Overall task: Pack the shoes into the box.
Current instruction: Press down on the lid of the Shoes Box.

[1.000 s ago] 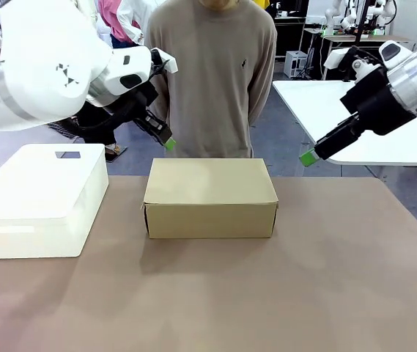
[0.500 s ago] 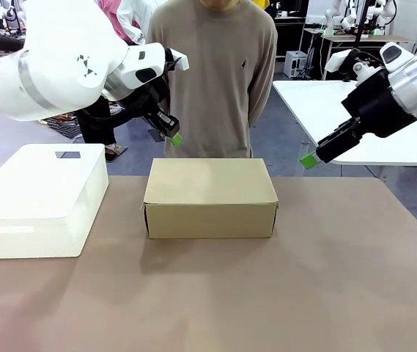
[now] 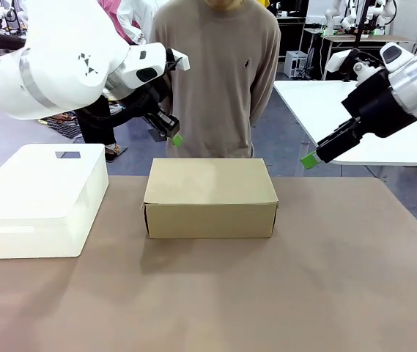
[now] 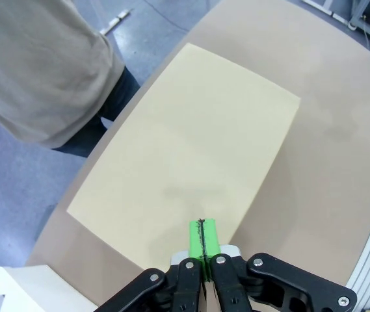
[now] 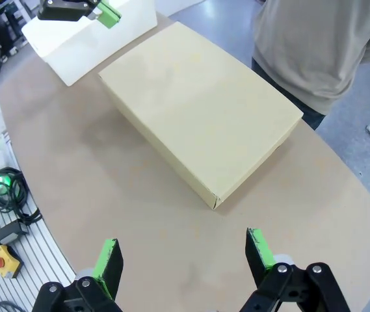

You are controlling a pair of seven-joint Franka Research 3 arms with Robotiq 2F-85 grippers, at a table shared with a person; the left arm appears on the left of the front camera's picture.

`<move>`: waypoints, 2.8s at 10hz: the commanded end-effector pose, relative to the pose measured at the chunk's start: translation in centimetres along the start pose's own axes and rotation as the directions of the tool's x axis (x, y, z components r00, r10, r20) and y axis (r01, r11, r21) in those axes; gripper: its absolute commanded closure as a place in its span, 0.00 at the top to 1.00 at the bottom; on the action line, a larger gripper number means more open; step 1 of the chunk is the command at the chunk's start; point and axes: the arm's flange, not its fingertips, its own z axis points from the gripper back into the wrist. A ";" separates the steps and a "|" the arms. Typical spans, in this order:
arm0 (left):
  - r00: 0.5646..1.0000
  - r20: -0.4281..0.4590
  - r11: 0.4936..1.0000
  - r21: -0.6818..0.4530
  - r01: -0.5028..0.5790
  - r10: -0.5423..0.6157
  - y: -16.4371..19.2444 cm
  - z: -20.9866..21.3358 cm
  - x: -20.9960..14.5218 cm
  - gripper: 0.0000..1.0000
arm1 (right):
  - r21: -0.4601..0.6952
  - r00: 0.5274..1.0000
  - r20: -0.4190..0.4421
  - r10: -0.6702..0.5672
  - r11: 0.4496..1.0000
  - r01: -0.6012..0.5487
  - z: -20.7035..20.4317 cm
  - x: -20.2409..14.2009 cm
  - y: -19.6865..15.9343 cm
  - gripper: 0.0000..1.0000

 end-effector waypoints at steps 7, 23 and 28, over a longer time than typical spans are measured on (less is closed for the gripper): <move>0.996 -0.038 0.996 -0.019 -0.082 0.082 0.4 -2.0 0.9 0.00 | -0.094 0.998 0.034 -0.057 0.994 0.060 2.8 1.8 1.6 1.00; 0.909 -0.140 0.918 0.115 -0.379 0.392 2.8 -14.3 8.1 0.00 | -0.178 0.995 0.051 -0.080 0.980 0.088 3.6 2.5 2.1 1.00; 0.886 -0.160 0.897 0.155 -0.413 0.435 4.3 -18.6 6.8 0.00 | -0.178 0.995 0.051 -0.080 0.980 0.088 3.6 2.5 2.1 1.00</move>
